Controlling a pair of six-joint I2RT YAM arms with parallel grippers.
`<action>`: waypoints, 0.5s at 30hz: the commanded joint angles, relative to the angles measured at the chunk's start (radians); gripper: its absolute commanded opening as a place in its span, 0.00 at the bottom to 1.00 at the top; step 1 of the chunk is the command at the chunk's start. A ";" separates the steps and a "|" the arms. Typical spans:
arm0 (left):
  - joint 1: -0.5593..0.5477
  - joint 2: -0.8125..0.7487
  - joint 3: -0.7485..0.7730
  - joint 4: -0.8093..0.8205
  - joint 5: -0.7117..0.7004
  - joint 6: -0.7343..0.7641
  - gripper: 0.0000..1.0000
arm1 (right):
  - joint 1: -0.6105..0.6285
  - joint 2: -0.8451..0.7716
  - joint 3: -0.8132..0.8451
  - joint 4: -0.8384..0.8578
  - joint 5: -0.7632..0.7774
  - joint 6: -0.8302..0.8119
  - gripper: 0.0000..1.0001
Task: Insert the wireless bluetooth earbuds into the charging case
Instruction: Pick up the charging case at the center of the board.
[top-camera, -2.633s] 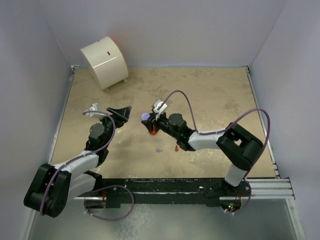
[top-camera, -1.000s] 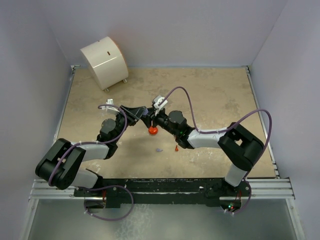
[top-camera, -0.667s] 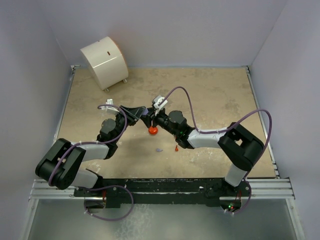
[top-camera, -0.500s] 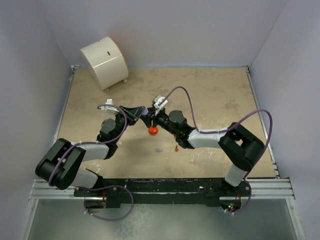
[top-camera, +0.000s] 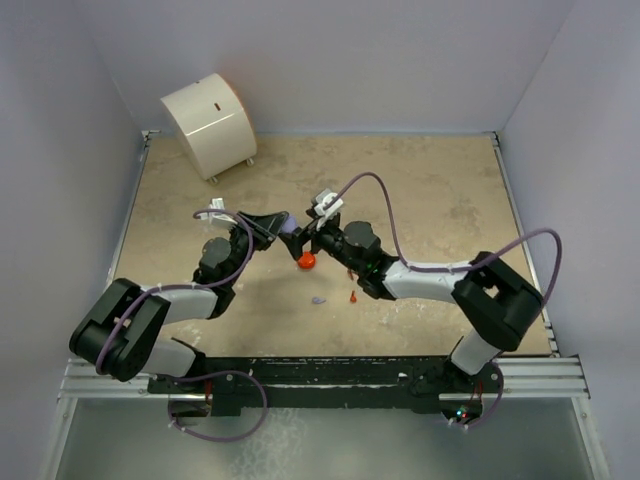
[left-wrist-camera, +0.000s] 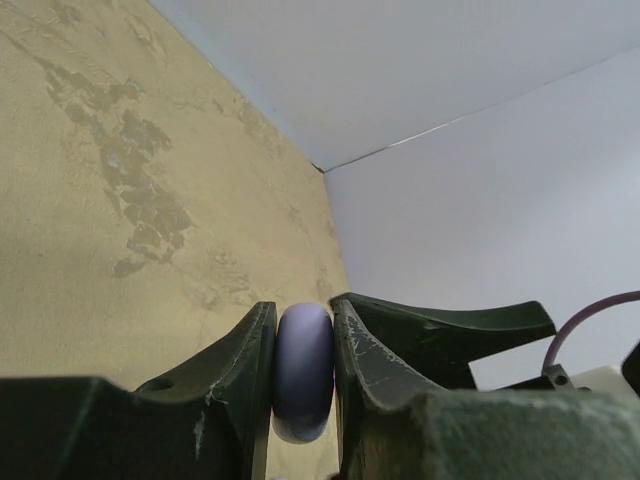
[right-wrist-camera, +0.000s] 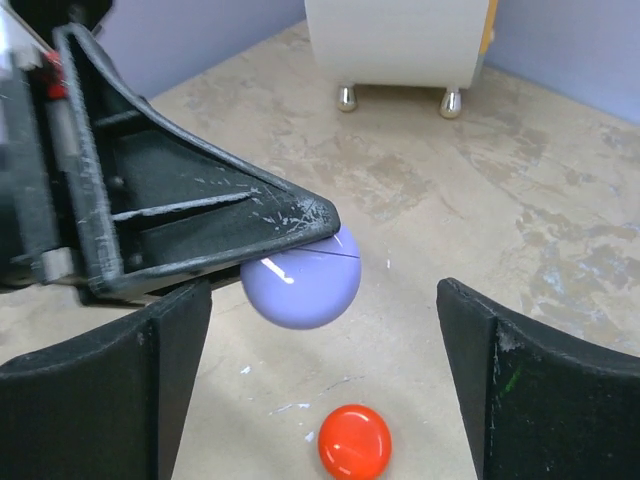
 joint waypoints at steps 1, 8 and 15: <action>-0.005 -0.050 0.024 -0.001 -0.021 0.033 0.00 | 0.004 -0.178 -0.054 0.007 0.069 0.018 0.99; -0.005 -0.094 0.025 -0.053 -0.049 0.049 0.00 | 0.003 -0.386 -0.124 -0.158 0.197 0.074 1.00; -0.006 -0.092 0.022 -0.043 -0.050 0.039 0.00 | 0.003 -0.318 -0.040 -0.283 0.241 0.140 1.00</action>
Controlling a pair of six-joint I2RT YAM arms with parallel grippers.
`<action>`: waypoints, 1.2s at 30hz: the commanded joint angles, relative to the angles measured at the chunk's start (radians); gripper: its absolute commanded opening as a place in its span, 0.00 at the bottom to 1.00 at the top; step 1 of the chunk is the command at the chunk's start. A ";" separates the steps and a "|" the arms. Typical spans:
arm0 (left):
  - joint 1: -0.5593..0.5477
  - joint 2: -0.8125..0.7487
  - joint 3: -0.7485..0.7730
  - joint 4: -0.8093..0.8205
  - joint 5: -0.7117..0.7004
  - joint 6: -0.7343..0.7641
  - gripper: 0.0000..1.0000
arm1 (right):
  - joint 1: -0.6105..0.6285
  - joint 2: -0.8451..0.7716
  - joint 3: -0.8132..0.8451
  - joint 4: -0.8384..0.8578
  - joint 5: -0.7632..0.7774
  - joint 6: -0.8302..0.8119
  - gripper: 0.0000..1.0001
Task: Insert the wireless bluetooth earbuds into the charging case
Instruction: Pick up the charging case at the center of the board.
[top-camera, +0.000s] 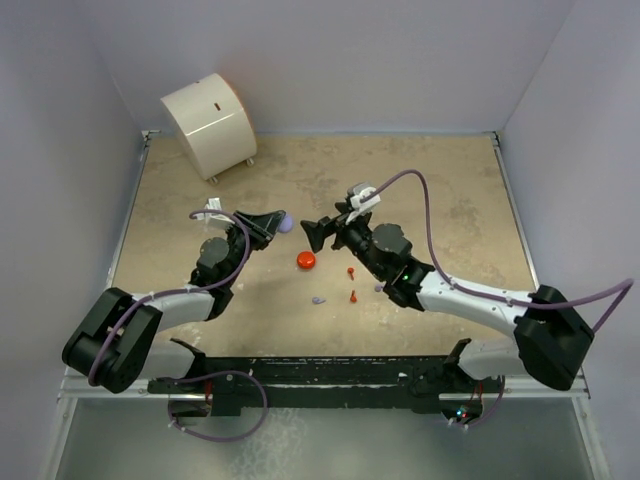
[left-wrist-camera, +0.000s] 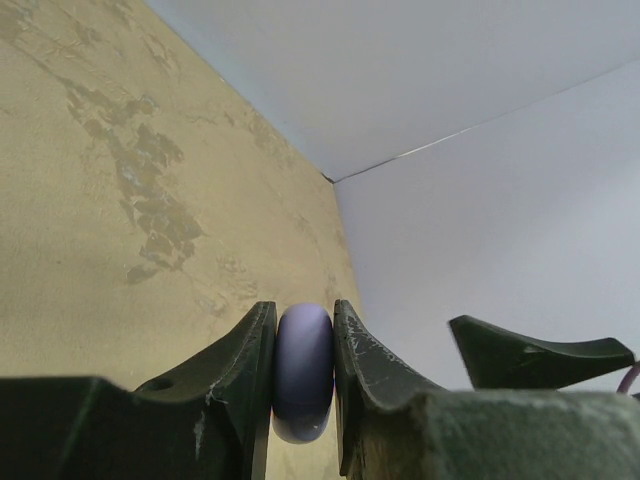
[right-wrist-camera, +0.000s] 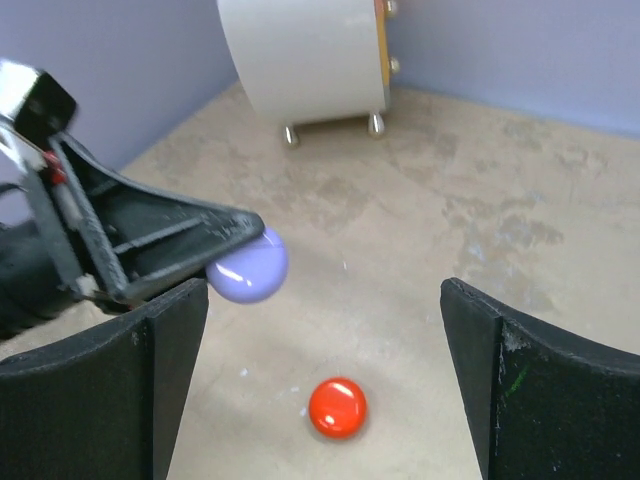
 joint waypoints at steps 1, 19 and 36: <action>-0.006 -0.021 0.021 0.035 -0.011 0.011 0.00 | 0.003 0.071 0.066 -0.095 0.050 0.058 1.00; -0.006 0.025 0.012 0.090 0.001 -0.069 0.00 | 0.009 0.233 0.139 0.007 -0.078 -0.014 0.96; -0.006 0.050 0.004 0.143 -0.007 -0.124 0.00 | 0.009 0.288 0.178 0.066 -0.189 0.049 0.84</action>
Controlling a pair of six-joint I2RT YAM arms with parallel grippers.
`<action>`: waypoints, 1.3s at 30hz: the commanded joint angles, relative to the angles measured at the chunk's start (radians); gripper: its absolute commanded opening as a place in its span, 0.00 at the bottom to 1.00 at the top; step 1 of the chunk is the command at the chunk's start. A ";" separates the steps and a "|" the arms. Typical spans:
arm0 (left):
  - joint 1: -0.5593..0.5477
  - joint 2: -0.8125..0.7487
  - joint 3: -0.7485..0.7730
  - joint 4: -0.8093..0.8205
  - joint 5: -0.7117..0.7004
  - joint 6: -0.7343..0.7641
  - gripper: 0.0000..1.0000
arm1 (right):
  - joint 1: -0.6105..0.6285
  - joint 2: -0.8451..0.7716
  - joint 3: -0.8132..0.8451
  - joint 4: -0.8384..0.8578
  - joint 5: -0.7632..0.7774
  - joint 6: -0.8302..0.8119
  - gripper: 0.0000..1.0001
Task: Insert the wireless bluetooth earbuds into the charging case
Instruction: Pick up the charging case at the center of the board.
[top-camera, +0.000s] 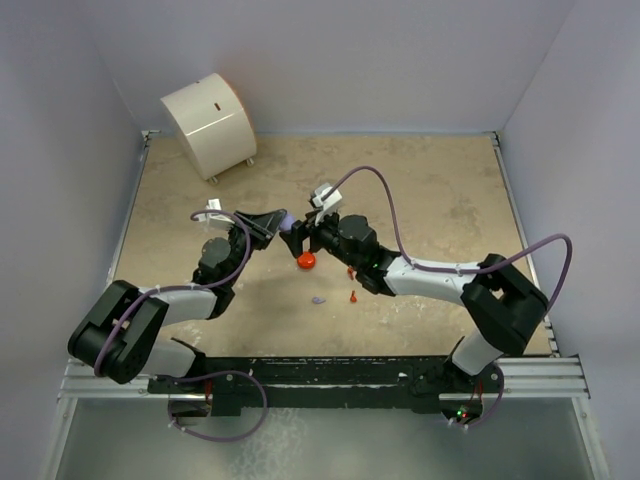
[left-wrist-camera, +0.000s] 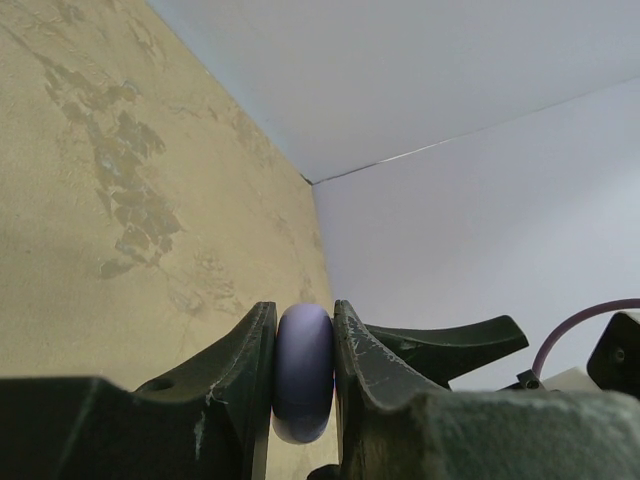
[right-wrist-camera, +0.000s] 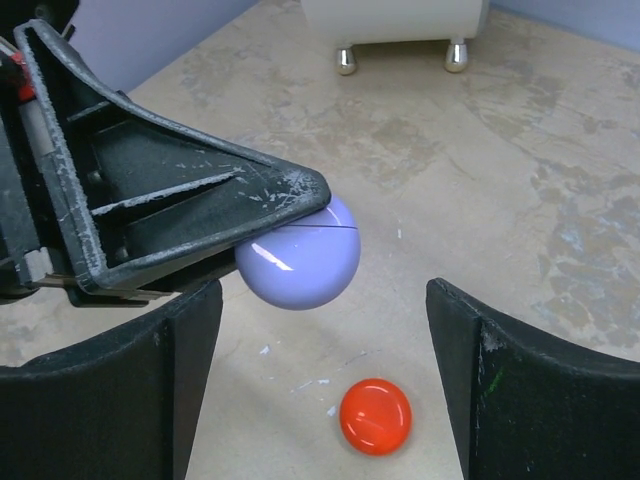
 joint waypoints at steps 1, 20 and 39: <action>-0.006 -0.005 -0.005 0.084 -0.022 -0.041 0.00 | 0.002 -0.036 0.009 0.109 -0.057 0.080 0.84; -0.045 0.131 -0.067 0.388 -0.227 -0.204 0.00 | -0.233 -0.017 -0.210 0.616 -0.488 0.773 0.59; -0.095 0.272 -0.025 0.596 -0.212 -0.255 0.00 | -0.311 0.241 -0.184 0.919 -0.682 1.028 0.57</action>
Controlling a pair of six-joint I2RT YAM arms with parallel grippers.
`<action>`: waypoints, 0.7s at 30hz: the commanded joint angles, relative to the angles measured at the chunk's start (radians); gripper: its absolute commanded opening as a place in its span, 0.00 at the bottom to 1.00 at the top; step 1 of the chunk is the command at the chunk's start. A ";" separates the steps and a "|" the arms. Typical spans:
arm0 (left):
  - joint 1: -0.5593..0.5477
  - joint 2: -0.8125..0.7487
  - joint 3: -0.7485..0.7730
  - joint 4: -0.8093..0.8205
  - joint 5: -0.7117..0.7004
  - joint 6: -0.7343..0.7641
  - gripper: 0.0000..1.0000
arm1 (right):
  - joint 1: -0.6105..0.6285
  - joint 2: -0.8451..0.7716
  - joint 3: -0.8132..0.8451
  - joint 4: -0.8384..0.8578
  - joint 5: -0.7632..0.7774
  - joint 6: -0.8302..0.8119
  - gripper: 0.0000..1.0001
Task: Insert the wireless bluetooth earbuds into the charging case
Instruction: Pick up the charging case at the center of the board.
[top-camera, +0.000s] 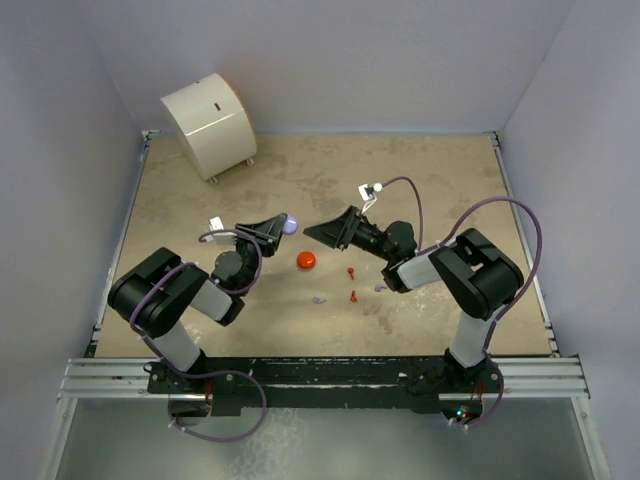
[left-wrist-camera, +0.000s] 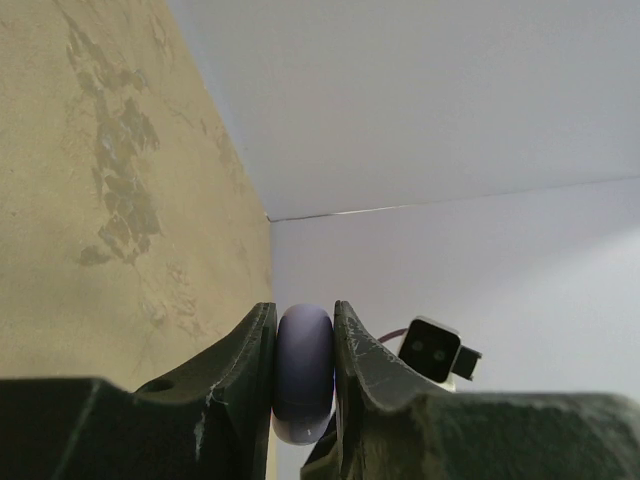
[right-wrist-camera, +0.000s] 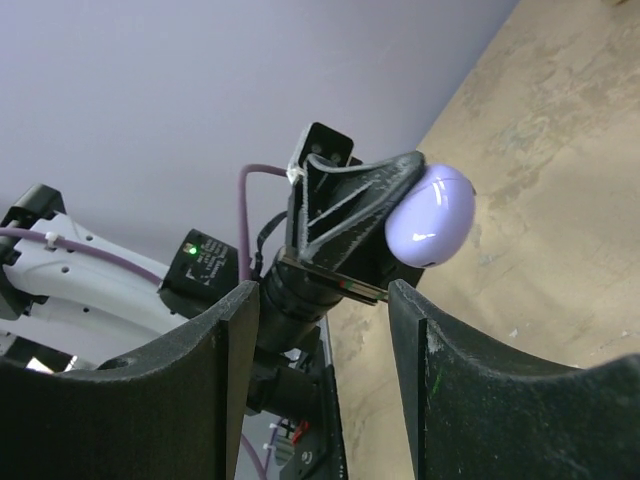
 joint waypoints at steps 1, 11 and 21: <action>-0.013 -0.032 0.034 0.211 -0.002 -0.004 0.00 | -0.007 0.043 0.041 0.116 -0.030 0.053 0.57; -0.040 -0.050 0.060 0.203 -0.009 0.011 0.00 | -0.014 0.099 0.069 0.157 -0.007 0.098 0.56; -0.091 -0.035 0.077 0.217 -0.031 0.019 0.00 | -0.026 0.144 0.103 0.202 -0.017 0.143 0.53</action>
